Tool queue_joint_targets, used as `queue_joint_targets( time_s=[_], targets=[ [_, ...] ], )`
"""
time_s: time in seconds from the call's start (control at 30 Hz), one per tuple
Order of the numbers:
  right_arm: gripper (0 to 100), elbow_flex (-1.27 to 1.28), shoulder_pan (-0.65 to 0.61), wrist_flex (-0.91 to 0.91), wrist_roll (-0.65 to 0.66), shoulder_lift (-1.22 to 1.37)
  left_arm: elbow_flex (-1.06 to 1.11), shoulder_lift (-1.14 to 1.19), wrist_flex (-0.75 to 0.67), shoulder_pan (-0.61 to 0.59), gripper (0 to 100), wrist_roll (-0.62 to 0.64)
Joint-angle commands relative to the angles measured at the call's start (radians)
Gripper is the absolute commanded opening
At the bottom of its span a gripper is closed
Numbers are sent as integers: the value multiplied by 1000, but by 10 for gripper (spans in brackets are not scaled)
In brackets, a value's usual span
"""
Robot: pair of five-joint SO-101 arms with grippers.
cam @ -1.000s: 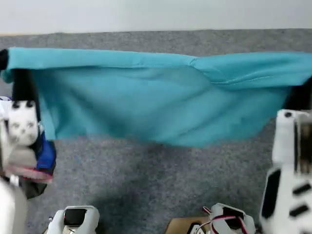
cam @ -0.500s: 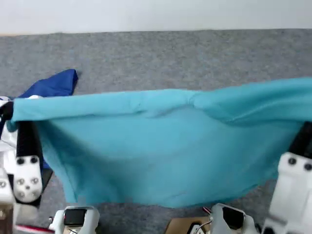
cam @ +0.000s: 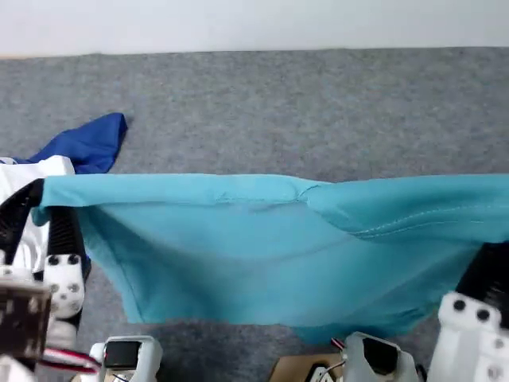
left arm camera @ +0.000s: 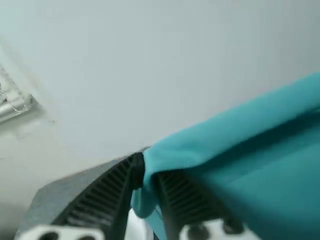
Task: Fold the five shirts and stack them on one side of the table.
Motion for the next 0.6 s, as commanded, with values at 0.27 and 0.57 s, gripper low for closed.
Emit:
queue_joint_targets(
  time_s=[0.27,0.57],
  targets=[
    [10,595,8,-162,-68,88,598,5,-456,-3,6,-12],
    [10,997,-140,-567,-80,268,975,196,-982,2,6,-83]
  ],
)
